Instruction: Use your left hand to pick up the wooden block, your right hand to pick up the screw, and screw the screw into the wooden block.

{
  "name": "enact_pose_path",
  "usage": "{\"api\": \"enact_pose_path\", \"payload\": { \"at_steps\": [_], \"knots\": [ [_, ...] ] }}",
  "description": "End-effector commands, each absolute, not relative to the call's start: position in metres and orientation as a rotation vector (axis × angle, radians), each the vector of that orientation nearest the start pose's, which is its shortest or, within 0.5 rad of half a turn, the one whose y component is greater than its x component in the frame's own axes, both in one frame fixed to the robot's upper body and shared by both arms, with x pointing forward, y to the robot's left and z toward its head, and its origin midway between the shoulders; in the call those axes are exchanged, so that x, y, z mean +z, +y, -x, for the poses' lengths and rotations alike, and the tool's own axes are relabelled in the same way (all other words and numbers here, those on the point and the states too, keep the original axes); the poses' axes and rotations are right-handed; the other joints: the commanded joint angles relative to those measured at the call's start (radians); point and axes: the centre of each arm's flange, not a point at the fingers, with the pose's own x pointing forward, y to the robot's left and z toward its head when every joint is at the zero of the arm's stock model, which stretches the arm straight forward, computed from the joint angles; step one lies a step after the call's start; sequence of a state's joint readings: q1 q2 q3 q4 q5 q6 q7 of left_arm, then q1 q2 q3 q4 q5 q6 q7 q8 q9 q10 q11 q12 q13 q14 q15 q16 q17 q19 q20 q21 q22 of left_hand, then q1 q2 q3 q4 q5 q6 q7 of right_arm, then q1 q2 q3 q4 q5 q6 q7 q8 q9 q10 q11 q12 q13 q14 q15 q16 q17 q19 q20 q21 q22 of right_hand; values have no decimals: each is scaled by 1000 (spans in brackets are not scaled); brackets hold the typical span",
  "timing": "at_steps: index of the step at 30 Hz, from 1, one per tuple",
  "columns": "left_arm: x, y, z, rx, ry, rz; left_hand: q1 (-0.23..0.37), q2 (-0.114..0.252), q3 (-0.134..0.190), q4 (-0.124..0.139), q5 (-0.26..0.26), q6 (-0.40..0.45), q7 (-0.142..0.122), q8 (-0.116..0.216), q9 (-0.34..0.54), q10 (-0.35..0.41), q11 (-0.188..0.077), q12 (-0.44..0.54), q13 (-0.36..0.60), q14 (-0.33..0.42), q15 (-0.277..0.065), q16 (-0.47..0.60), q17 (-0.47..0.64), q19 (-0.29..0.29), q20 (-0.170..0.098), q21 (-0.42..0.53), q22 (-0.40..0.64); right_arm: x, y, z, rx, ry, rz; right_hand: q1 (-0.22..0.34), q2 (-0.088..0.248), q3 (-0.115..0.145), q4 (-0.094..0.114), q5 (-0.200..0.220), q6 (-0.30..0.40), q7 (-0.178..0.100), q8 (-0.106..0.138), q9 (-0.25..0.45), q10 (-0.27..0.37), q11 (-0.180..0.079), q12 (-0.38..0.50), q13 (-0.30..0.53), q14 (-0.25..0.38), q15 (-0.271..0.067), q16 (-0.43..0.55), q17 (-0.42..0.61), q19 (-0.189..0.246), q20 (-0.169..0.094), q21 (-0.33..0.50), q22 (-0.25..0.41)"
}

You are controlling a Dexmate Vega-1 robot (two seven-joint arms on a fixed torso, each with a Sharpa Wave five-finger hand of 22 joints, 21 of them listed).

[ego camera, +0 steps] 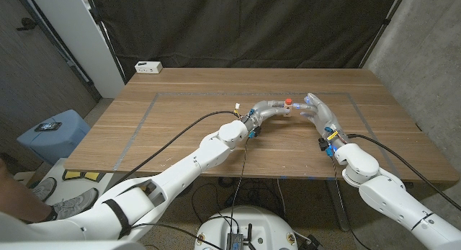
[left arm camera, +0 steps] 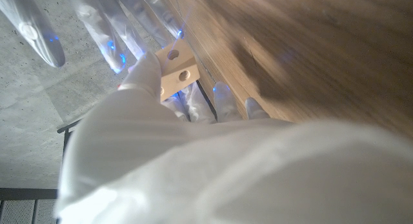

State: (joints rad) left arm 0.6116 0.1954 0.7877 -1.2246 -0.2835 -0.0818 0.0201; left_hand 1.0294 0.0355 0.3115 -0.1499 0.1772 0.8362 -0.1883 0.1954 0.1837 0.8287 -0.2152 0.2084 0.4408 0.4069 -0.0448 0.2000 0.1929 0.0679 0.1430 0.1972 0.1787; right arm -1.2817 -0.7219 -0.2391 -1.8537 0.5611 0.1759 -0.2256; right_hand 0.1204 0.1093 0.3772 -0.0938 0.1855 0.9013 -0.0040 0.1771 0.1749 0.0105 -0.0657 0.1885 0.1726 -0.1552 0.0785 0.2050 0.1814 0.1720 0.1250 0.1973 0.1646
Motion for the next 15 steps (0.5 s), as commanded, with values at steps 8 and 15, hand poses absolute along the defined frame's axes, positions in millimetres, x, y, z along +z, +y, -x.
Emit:
{"api": "enact_pose_path", "payload": {
  "at_steps": [8, 15],
  "knots": [
    [-36, -10, -647, -567, -506, -332, -5, 2, -4, 2, 2, 7, -9, 9, 6, 13, -5, 28, 7, 4, -63, 7, 1, 2, 1, 6, 4, -73, -293, -544, 121, -571, 61, 12, -1, -2, -8, 5, -70, -14, -12, 3, -10, 11, -6, 3, 5, 1, 2, 4, 24, -5, 0, 1],
    [-36, -11, -647, -563, -505, -329, -9, 2, -6, 4, 2, 5, -15, 8, 6, 15, -5, 28, 8, 3, -61, 8, 2, 1, 1, 6, 4, -71, -293, -549, 139, -575, 64, 7, 0, -5, -6, 4, -116, -37, -13, 3, -26, 9, -10, 3, -6, 7, -3, 7, 17, -4, -8, 1]
  ]
}}
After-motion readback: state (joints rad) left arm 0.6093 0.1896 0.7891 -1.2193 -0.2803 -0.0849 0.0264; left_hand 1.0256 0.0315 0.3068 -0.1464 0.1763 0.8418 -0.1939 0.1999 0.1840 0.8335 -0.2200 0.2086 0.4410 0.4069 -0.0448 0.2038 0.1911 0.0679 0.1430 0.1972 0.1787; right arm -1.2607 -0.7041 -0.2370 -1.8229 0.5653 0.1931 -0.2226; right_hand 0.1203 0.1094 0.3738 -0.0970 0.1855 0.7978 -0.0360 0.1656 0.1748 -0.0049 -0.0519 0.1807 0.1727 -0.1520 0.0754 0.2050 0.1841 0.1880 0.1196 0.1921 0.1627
